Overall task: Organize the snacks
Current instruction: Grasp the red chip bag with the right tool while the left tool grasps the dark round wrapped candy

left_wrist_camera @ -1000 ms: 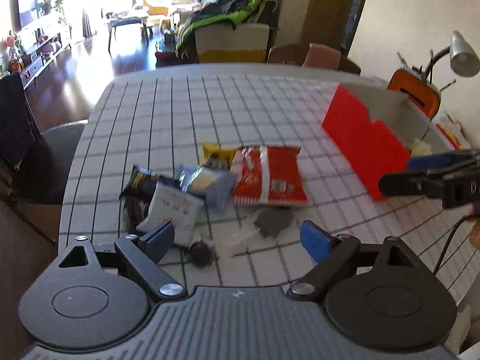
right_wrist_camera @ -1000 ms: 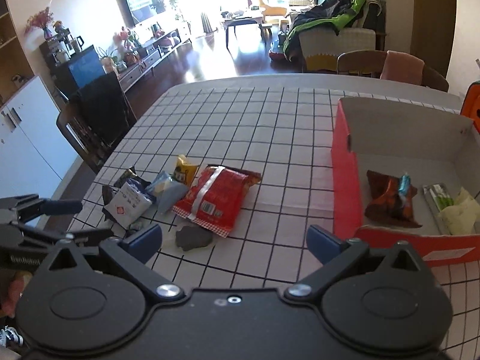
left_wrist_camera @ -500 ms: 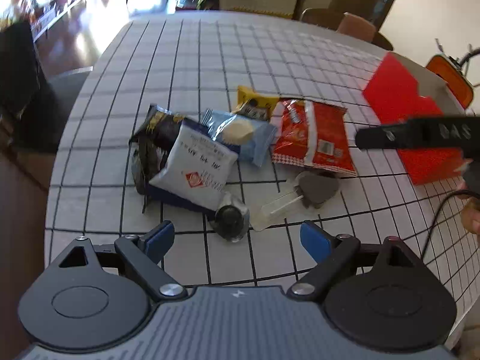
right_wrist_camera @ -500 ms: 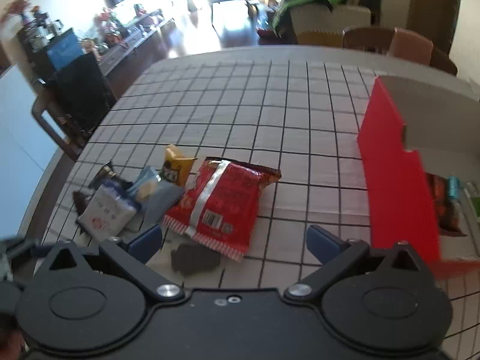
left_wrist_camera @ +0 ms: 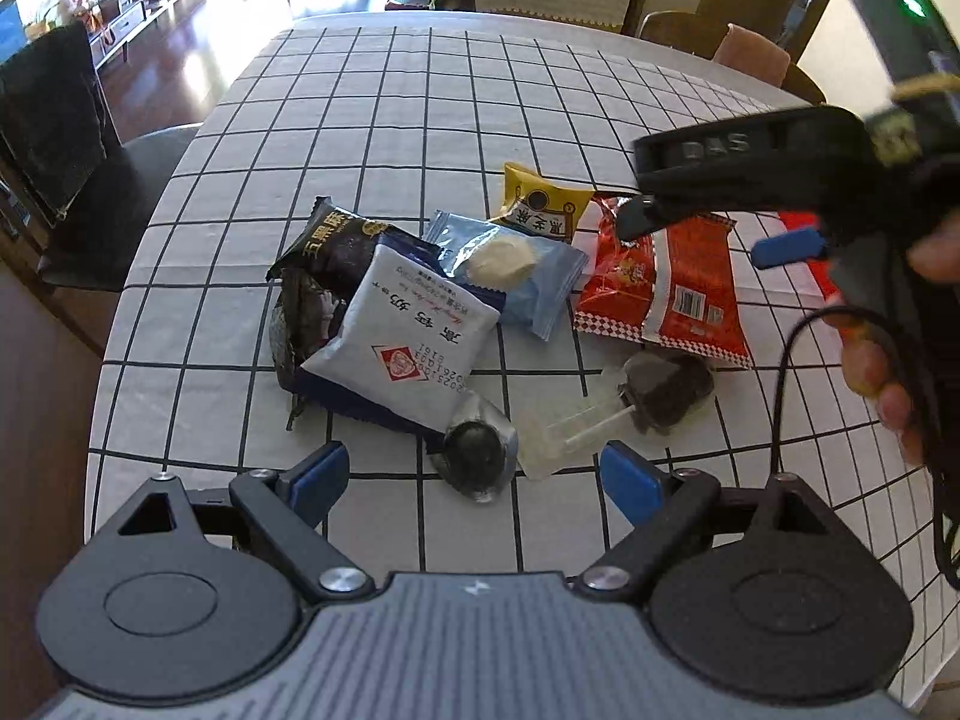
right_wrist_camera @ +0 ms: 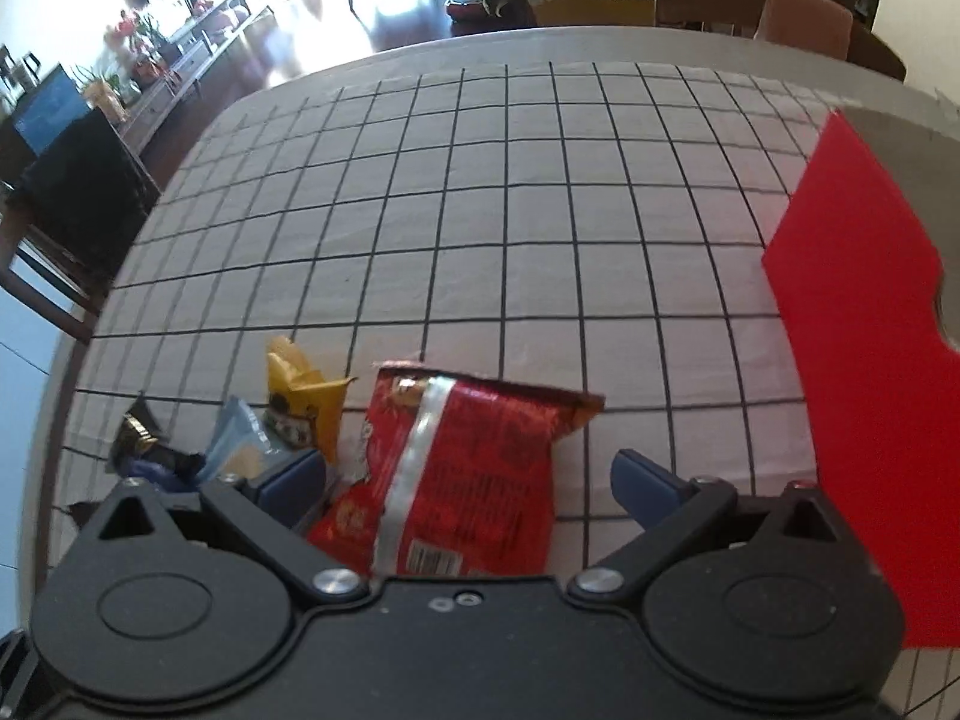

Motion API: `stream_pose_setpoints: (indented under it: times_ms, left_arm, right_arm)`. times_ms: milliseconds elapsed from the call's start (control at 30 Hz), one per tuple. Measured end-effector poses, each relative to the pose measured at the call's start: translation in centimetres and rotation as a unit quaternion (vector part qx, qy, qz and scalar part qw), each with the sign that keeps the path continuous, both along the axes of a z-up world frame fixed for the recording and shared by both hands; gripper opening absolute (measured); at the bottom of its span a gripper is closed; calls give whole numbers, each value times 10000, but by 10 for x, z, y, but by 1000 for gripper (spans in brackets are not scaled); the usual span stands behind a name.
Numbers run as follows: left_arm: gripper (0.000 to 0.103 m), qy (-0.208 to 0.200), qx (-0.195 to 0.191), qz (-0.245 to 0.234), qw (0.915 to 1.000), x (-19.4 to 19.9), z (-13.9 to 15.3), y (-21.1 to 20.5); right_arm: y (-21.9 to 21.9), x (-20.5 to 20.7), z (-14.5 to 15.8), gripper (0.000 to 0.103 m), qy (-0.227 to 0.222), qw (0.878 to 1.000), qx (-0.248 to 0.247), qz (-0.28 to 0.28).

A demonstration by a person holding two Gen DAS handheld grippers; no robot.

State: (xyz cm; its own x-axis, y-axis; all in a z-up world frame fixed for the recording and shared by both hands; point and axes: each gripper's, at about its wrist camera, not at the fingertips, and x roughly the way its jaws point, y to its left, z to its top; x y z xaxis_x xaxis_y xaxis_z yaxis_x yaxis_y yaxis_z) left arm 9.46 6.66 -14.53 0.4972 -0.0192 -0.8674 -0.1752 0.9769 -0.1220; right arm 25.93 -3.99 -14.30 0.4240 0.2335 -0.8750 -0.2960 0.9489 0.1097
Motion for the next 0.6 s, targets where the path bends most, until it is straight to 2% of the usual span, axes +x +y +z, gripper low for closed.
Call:
stream_pose_setpoints:
  times_ms: [67,133,200,267,367,500,600]
  left_arm:
    - [90,-41,20,8,10000,0,1,-2]
    - [82,-22,-55,29,10000,0,0,-2]
    - [69,37,-39,77,10000,2,-2,-2]
    - [62,130,-58,154,9998,4,-5,1]
    - [57,204,-123,285,9993,5,-10,7]
    - [55,169,-7,220,9996,6,-11,4]
    - [45,177,161,182,9995,9,-11,1]
  right_arm:
    - [4,2,-4,100,18,9999,-107,56]
    - [6,4,-6,100,5,9998,-166,83]
    - [8,5,-8,98,6,9997,-198,119]
    - [10,6,-9,95,21,9997,-202,168]
    - [11,6,-9,89,38,9994,-203,266]
    - [12,7,-10,86,30,9993,-205,309]
    - [12,7,-11,78,24,9992,-204,341]
